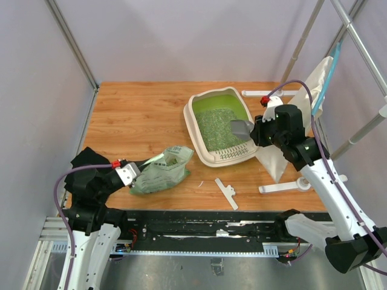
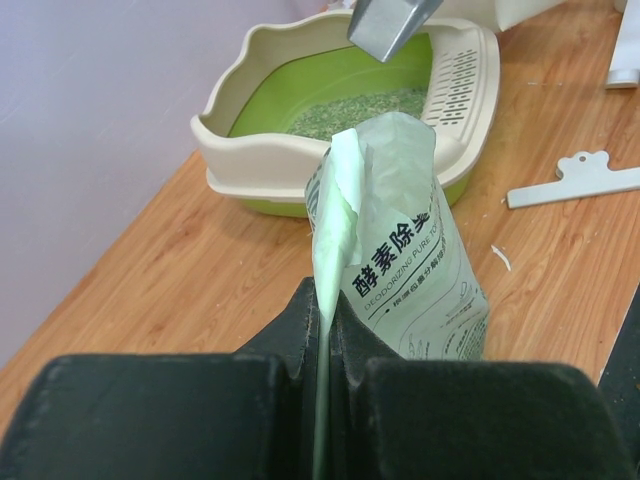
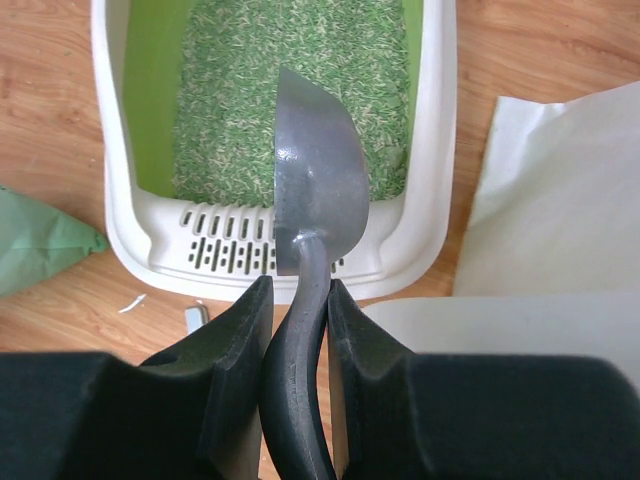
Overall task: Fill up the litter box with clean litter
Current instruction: Pour the cat litter into the litter box, then place the spatula at the center of the board.
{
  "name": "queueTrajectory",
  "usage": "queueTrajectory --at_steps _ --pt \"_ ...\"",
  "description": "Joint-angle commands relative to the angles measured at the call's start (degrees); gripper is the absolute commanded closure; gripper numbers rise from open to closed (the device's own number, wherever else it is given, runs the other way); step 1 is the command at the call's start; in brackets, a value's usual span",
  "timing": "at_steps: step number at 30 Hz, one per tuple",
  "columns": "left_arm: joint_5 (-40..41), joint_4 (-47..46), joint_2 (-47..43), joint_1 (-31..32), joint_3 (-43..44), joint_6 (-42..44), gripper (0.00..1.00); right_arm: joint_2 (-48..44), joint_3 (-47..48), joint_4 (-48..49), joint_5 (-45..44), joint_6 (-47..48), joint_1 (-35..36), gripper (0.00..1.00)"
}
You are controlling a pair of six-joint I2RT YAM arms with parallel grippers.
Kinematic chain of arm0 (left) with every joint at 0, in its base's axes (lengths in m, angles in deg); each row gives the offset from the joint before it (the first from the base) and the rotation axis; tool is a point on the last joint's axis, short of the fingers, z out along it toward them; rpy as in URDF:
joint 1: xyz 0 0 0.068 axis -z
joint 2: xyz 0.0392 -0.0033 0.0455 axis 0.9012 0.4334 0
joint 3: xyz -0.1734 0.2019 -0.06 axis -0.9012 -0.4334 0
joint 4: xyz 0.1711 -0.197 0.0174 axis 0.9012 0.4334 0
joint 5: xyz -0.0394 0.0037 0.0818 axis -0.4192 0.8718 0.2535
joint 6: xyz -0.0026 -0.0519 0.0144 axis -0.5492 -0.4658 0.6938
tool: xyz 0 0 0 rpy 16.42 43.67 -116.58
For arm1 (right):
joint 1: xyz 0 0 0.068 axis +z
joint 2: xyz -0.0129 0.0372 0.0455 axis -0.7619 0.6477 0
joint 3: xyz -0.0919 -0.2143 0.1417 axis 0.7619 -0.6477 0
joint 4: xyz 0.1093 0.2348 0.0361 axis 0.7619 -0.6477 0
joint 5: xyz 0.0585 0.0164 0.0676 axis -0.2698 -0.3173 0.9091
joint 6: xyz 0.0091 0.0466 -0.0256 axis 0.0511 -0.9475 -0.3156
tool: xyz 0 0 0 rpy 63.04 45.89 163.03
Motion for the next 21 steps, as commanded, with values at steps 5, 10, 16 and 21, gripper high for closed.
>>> queueTrajectory --at_steps 5,10,16,21 --pt "0.12 -9.94 -2.17 0.23 3.06 0.41 0.99 -6.51 -3.39 5.89 8.23 -13.58 0.28 0.99" --pt "4.38 -13.09 -2.73 0.24 2.15 -0.27 1.00 -9.67 -4.61 3.42 15.48 -14.96 0.28 0.99" --pt "11.62 -18.19 -3.43 0.25 -0.37 -3.40 0.99 -12.96 -9.89 2.62 29.55 -21.91 0.27 0.99" --pt "16.35 -21.54 -1.78 0.22 -1.35 -4.86 0.99 -14.65 -14.26 3.61 39.46 -23.25 0.28 0.99"
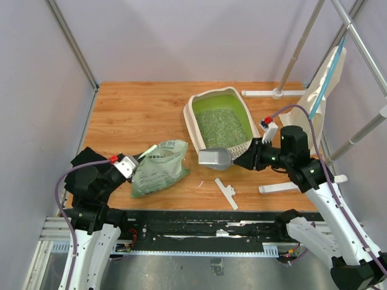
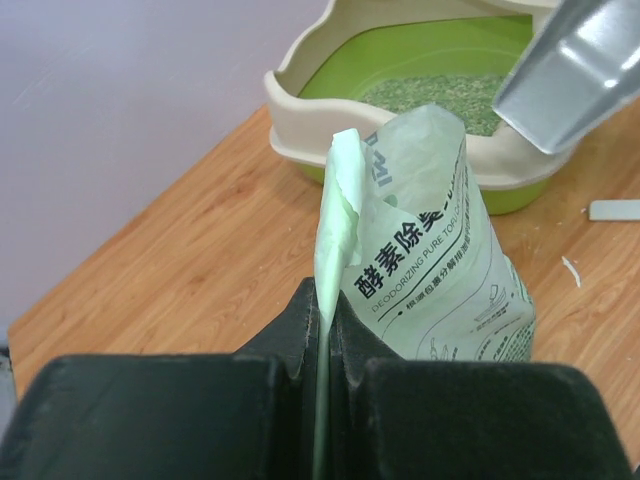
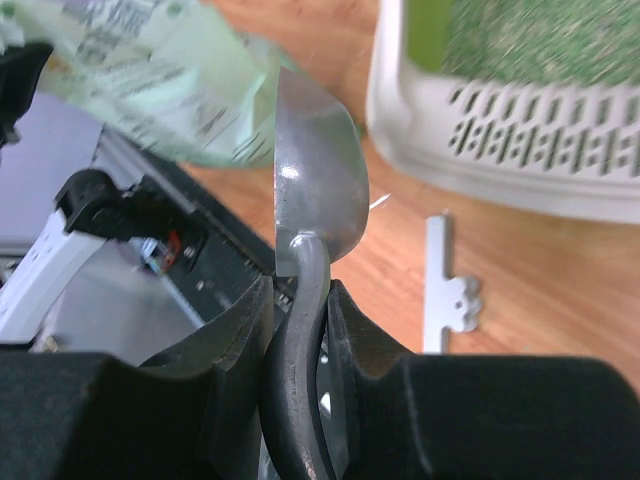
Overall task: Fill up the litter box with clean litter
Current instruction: Place the spatula at the center of the board.
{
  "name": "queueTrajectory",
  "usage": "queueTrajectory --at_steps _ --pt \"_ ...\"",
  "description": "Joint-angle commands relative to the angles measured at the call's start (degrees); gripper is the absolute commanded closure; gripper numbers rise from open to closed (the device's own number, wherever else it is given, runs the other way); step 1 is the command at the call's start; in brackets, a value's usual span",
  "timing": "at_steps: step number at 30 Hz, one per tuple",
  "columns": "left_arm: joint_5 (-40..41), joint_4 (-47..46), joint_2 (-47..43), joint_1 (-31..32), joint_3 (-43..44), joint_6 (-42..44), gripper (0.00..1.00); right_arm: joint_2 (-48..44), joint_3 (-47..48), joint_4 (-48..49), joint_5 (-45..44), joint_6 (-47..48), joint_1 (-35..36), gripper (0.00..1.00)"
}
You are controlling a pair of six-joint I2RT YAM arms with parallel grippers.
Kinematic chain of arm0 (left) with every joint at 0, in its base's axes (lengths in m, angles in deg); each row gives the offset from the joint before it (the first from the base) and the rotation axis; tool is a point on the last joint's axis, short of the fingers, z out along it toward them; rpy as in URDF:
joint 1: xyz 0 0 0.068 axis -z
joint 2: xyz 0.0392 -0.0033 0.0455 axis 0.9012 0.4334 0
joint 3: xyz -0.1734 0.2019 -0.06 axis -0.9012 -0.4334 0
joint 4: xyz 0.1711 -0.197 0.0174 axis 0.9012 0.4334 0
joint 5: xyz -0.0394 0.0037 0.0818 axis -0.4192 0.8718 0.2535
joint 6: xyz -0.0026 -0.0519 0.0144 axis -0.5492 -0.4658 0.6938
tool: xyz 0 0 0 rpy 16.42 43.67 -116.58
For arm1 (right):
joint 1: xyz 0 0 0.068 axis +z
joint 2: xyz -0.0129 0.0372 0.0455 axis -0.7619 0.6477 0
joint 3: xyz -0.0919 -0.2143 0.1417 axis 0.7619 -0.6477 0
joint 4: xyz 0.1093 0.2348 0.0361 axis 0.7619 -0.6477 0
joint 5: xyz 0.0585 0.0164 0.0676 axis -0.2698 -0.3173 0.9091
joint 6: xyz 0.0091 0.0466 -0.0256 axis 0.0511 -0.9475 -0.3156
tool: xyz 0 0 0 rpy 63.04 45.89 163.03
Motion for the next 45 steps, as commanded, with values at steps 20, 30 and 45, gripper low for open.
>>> queueTrajectory --at_steps 20,30,45 --pt "-4.35 -23.61 3.82 0.21 0.20 -4.45 1.00 8.32 -11.80 5.93 -3.83 -5.78 17.14 0.99" --pt "-2.67 -23.00 2.99 0.25 -0.47 -3.91 0.99 12.69 -15.51 16.22 -14.63 -10.67 27.27 0.99" --pt "-1.34 -19.57 1.18 0.18 0.53 -2.59 0.99 29.85 -16.42 31.30 -8.41 -19.38 29.55 0.92"
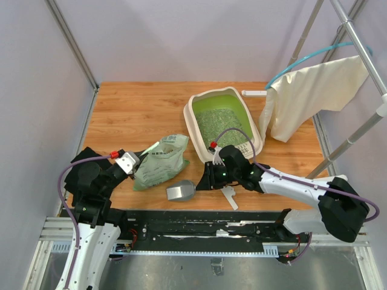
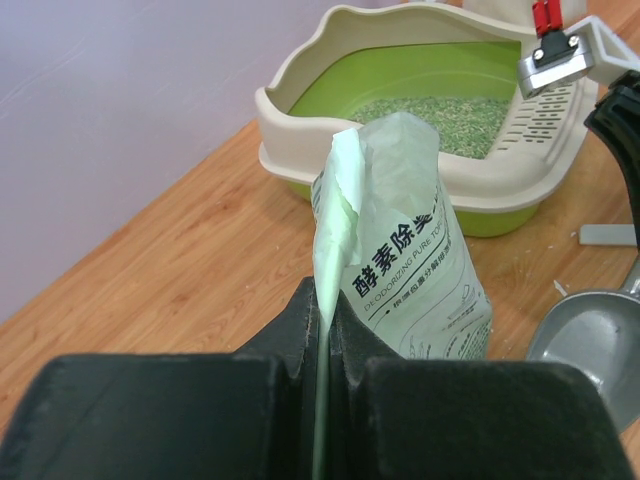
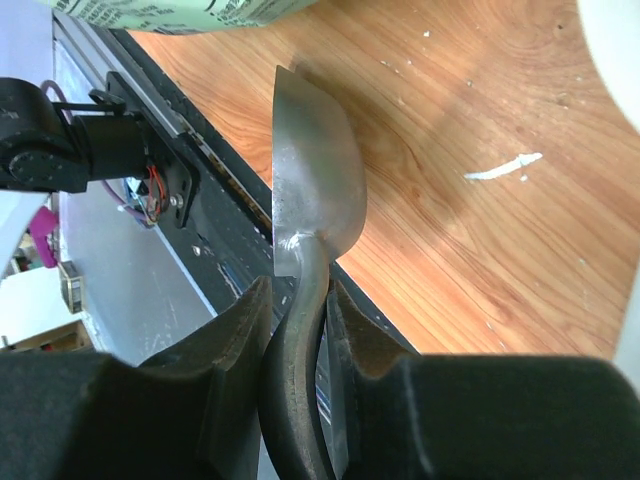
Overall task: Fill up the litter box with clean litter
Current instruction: Place the spatula at the center of the board.
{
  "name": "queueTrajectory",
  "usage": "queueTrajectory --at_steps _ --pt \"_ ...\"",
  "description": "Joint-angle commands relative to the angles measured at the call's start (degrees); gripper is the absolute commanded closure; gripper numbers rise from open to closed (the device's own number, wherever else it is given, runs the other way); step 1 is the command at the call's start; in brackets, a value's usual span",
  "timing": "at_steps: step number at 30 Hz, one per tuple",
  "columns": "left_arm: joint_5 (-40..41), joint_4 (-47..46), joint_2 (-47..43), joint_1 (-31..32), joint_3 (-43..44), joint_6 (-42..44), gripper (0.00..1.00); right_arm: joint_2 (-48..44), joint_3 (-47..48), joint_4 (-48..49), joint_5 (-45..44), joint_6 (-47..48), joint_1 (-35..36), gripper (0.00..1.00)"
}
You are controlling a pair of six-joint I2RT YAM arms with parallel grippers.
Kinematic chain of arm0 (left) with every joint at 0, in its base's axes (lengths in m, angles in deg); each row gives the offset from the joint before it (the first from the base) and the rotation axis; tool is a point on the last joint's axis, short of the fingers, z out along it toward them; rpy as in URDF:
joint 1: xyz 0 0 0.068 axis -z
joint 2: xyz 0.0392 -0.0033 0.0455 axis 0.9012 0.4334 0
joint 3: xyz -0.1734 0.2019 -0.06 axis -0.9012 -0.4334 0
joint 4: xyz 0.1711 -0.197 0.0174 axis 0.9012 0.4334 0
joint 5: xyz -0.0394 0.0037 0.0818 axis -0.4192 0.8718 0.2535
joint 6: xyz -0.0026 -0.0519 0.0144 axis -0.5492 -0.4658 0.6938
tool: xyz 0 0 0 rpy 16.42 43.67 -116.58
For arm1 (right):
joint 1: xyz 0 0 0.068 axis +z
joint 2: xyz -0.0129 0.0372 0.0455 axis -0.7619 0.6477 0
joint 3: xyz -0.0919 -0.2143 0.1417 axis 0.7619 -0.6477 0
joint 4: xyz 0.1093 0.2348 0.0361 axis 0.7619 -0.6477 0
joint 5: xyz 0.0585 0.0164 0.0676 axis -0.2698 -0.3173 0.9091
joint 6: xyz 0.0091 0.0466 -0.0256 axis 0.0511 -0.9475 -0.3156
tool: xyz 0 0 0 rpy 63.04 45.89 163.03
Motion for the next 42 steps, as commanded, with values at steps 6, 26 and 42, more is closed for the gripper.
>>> queueTrajectory --at_steps 6,26,42 --pt "1.55 -9.32 -3.11 0.18 3.73 2.06 0.99 10.28 0.40 -1.32 2.61 -3.62 1.02 0.83" --pt "1.82 -9.81 -2.95 0.23 3.67 0.84 1.00 4.35 2.58 -15.36 -9.01 -2.97 0.94 0.37" --pt "-0.73 -13.38 -1.85 0.23 2.45 0.09 1.00 -4.38 13.03 -24.04 -15.78 15.60 0.89 0.33"
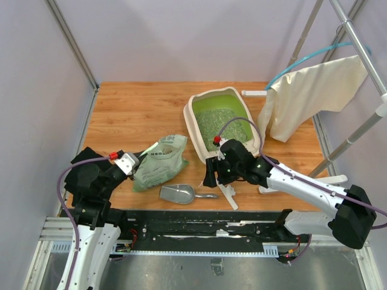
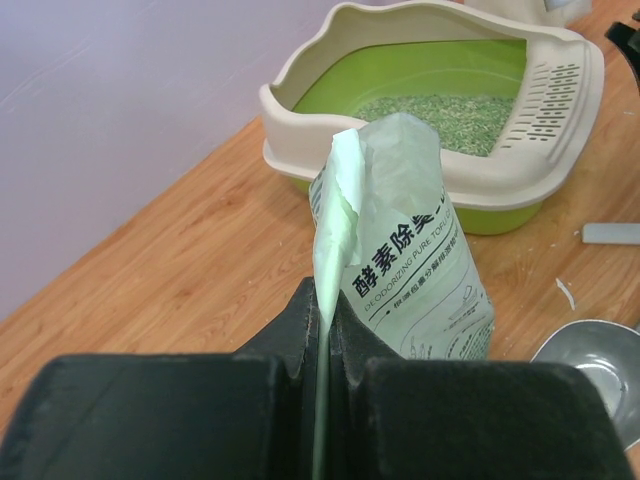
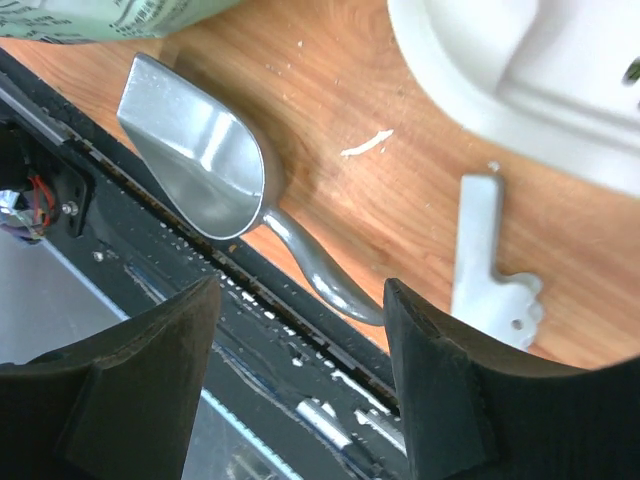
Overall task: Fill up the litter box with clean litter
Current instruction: Place the spatula at the center of the board.
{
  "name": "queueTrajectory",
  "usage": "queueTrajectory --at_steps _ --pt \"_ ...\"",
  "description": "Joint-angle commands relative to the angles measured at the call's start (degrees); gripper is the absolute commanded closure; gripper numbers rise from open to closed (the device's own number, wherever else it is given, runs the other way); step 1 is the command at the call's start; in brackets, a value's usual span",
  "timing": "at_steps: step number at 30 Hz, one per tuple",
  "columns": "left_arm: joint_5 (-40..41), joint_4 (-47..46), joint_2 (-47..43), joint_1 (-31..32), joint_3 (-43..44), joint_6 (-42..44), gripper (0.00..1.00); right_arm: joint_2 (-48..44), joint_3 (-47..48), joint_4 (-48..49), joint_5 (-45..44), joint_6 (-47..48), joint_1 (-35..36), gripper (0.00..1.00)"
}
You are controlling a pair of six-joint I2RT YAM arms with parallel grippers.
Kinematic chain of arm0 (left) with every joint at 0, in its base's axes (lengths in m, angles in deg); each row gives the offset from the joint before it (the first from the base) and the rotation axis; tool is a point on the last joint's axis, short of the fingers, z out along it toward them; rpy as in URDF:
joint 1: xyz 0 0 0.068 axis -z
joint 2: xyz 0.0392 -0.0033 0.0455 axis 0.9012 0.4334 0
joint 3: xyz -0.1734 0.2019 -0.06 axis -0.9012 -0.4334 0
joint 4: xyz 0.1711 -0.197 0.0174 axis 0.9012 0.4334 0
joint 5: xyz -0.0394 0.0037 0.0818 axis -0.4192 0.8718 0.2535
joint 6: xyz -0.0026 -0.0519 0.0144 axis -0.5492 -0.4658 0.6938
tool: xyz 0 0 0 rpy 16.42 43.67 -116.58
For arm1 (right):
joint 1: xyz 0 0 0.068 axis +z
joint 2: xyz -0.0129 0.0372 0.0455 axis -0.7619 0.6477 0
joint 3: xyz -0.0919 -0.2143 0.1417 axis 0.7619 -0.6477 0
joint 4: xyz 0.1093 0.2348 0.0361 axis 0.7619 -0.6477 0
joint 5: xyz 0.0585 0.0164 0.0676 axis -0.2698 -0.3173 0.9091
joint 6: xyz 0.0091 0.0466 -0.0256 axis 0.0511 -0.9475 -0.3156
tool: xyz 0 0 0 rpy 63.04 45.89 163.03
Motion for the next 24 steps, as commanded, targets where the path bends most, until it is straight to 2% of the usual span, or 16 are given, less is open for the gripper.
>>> queueTrajectory --at_steps 1,5,8,10,11,13,17,21,22,24 --pt "-1.88 -14.83 -0.94 0.24 2.37 0.37 0.99 -0.75 5.15 -2.70 -4.35 10.41 0.63 0.33" --pt "-4.15 -15.76 -0.26 0.25 1.88 0.70 1.00 -1.77 8.47 2.23 -2.59 24.23 0.65 0.33" --pt "-7.11 -16.85 0.33 0.21 1.92 0.61 1.00 -2.86 8.14 8.47 4.60 41.36 0.64 0.33" --pt "-9.56 -17.99 0.61 0.22 1.98 0.18 1.00 -3.53 7.44 12.53 6.25 50.28 0.63 0.33" --pt "-10.97 -18.54 0.76 0.24 2.06 -0.07 1.00 -3.84 7.00 14.81 5.72 53.04 0.59 0.32" --pt "-12.98 -19.12 1.20 0.19 2.46 -0.57 1.00 -3.68 7.07 17.48 8.33 58.03 -0.44 0.24" --pt "-15.04 -19.38 1.91 0.18 2.97 -0.62 0.99 1.02 12.02 12.85 21.32 65.69 -5.37 0.19" --pt "-16.69 -20.54 3.19 0.18 2.98 -0.70 0.99 6.53 17.61 7.23 28.34 69.68 -7.60 0.17" --pt "-17.33 -21.19 3.66 0.20 2.93 -0.91 0.99 7.72 18.46 6.31 30.18 72.17 -7.89 0.12" --pt "-18.79 -22.96 4.47 0.21 2.65 -1.80 1.00 10.33 19.41 6.43 31.43 74.66 -8.08 0.10"
